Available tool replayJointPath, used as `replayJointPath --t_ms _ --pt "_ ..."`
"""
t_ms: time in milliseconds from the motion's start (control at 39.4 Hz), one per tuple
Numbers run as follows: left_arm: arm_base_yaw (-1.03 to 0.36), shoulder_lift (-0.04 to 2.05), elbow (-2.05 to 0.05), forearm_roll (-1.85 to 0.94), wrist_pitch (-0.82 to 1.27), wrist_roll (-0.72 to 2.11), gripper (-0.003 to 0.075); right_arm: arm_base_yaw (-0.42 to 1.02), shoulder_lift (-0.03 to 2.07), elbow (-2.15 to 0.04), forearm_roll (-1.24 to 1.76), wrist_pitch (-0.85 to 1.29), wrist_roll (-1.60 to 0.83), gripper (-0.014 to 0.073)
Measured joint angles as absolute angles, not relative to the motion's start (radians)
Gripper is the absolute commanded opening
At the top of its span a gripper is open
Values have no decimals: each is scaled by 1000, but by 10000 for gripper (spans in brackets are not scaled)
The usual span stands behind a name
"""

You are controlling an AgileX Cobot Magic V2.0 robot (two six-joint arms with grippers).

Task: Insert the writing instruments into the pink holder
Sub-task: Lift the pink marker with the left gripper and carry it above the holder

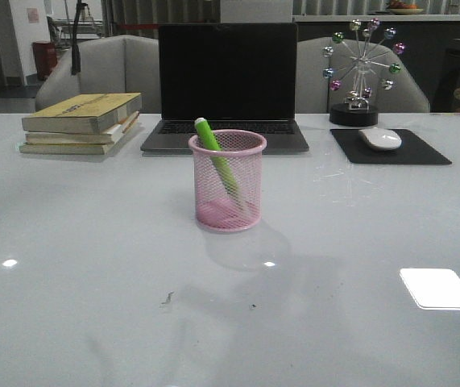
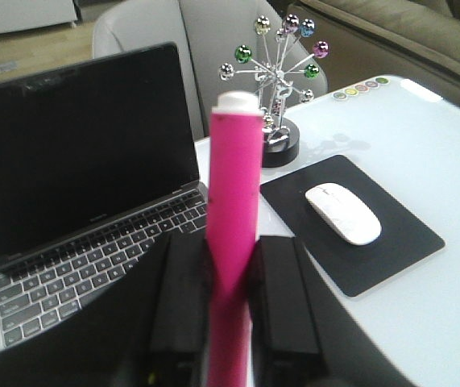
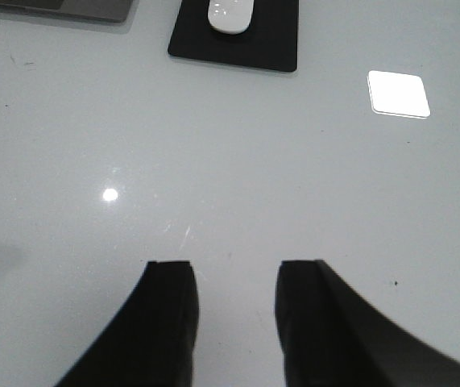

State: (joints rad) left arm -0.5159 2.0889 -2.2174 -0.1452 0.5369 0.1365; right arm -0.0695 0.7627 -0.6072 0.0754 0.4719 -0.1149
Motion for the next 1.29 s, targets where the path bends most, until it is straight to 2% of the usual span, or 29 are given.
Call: replayJointPath --t_ms 457,863,1015,1294 --pt "-536 1991 -2171 -110 511 109 94 -70 763 -607 75 472 -115 373" --pt "-516 1750 -1977 -92 542 103 94 -70 763 -607 75 472 -115 373" --pt "-508 1634 -1830 -86 435 103 94 -70 763 -607 75 472 -115 373" --pt "-507 1461 -1435 -122 107 101 94 -70 763 -607 75 472 -115 373"
